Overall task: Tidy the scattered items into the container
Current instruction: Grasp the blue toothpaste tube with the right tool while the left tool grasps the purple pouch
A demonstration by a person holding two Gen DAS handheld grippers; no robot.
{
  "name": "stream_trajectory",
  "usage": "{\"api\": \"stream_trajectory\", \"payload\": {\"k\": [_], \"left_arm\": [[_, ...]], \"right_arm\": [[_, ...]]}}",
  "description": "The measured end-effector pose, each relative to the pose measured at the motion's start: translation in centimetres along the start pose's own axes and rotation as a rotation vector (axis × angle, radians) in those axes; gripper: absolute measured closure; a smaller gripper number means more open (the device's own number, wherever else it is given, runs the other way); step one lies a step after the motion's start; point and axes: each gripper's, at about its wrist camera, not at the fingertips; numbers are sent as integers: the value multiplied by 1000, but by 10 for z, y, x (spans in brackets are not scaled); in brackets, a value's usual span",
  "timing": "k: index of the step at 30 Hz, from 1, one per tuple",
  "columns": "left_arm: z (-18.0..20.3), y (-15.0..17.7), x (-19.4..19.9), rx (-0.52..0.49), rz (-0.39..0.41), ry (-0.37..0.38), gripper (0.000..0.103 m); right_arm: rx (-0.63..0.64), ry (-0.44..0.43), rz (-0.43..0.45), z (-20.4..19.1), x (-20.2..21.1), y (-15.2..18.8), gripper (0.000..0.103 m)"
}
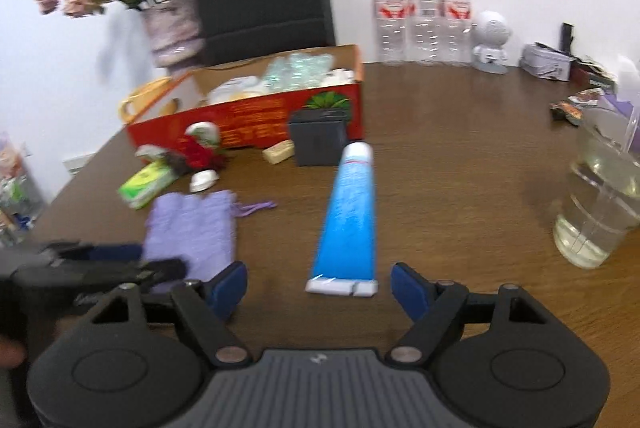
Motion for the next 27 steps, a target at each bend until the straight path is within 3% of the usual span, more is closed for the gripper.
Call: {"api": "stream_trajectory", "payload": {"k": [4,11,13,18,19,20,22,24,26,27], "left_arm": [[-3,3,4,-20,14,-21,53],[-15,8,17,-53,15,-27,77],[-19,9,21,-51,12,-24,79],[-24,8,26,-18,-9,-10,78],[-23,7,25,-15,-7,-6,70],[-22,6,22,-4,-3,-1,46],[-22,5,15,31,9,8,25],[-20,5,8,47,35,16,28],[-13,4,3,0,47,-12,48],[-8,5,1,-39,53,-34,50]], "right_arm": [[10,8,-8,6,-31,-6,28],[-3,4,-33,11,-68,-11,59],[-10,2,-40,13,-78,-13,66],[52,-54,-51,-2,-61,1,66],[74,-68,-54,-7,-54,5,66],[95,-82,-58,-13,-47,9,66],[110,-120,-67,-21,-33,17,65],[104,-135,-65,-24,-24,23,65],[97,-143,-55,-22,-21,26,65],[91,-147,-48,-20,-20,26,65]]}}
Point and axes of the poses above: each gripper's, at about its wrist camera, not at the fingertips, and x roughly against the way its jaws point, z to its right, y to its underside, and after that the axes turned 13 degrees about z, right-handed
